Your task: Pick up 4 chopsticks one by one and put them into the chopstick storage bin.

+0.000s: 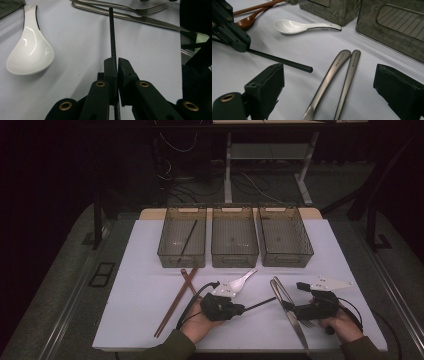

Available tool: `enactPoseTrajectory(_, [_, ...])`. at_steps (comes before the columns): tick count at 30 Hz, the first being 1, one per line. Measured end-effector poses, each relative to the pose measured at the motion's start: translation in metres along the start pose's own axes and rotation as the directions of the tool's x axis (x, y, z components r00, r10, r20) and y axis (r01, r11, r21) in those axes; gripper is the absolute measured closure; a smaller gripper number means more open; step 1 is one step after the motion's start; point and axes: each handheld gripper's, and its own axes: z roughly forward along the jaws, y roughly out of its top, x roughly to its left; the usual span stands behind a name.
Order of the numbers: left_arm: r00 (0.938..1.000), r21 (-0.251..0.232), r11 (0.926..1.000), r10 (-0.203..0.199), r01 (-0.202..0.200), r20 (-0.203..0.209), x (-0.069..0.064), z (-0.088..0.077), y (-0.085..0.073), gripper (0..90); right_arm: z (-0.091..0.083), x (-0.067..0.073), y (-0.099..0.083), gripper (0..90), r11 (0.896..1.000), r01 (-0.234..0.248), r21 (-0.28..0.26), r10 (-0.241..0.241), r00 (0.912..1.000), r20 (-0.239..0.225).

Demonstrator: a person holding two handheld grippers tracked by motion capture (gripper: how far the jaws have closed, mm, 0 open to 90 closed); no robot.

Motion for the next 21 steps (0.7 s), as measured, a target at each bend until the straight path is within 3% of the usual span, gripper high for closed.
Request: enactPoseTrajectory(21, [0.9996, -0.016, 0.9997, 0.017, -0.016, 0.024, 0.007, -0.027, 0.0, 85.0, 0.001, 0.0, 0.0, 9.8, 1.0, 0.007, 0.005, -0.007, 1.0, -0.005])
